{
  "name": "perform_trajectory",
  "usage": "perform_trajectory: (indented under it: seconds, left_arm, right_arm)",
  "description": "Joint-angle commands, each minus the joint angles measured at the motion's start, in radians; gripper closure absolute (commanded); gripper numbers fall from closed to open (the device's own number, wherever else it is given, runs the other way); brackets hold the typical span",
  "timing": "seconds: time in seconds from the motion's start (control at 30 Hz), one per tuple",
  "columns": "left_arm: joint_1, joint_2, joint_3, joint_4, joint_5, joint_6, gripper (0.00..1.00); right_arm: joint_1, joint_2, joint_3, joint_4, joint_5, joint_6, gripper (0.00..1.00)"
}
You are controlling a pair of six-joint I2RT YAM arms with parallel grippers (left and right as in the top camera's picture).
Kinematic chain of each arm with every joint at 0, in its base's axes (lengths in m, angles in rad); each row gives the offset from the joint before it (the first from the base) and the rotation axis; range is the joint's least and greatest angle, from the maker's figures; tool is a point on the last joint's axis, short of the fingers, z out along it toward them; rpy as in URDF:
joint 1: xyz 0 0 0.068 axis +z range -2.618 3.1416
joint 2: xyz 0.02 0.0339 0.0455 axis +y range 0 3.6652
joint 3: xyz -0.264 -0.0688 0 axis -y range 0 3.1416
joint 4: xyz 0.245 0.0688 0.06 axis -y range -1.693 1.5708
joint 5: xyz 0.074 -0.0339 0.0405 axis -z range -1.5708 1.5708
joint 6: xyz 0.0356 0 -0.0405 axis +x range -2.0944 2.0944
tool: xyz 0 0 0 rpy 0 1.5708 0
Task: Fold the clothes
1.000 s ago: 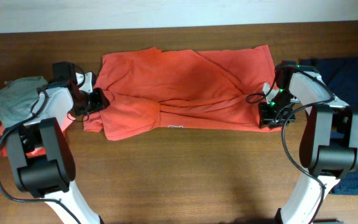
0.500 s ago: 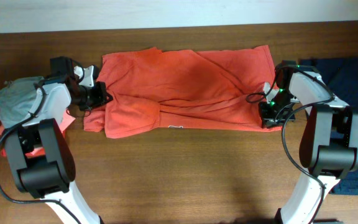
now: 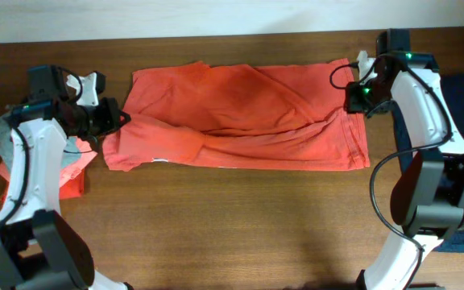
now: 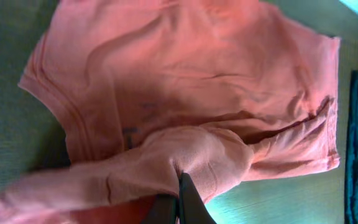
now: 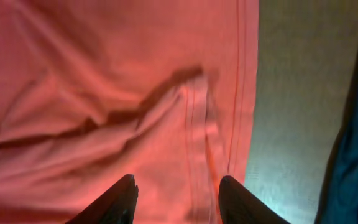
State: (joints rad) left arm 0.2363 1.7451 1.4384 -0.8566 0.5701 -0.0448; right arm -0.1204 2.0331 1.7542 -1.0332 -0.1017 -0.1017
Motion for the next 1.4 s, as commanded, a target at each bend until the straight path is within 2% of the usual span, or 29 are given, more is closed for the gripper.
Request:
perform_trajectory:
  seconds: [0.0, 0.4, 1.07, 1.1, 1.2, 1.37]
  left_arm:
    - [0.002, -0.016, 0.014, -0.004, 0.018, 0.008, 0.99]
    - [0.002, -0.015, 0.014, -0.005, 0.018, 0.008, 1.00]
    - [0.002, -0.015, 0.014, -0.005, 0.018, 0.008, 1.00]
    - [0.002, -0.015, 0.014, -0.005, 0.018, 0.008, 1.00]
    - [0.002, -0.015, 0.014, -0.005, 0.018, 0.008, 1.00]
    - [0.002, -0.015, 0.014, -0.005, 0.018, 0.008, 0.99]
  right_arm:
    - [-0.006, 0.047, 0.003, 0.040, 0.002, 0.007, 0.52]
    - [-0.005, 0.180, 0.003, 0.171, 0.001, 0.007, 0.52]
    - [-0.004, 0.269, 0.001, 0.222, -0.006, 0.014, 0.53]
    - [-0.004, 0.269, 0.001, 0.224, -0.007, 0.014, 0.55]
    - [-0.005, 0.269, 0.001, 0.226, -0.006, 0.014, 0.71]
    - [-0.005, 0.263, 0.011, 0.218, 0.011, 0.033, 0.71]
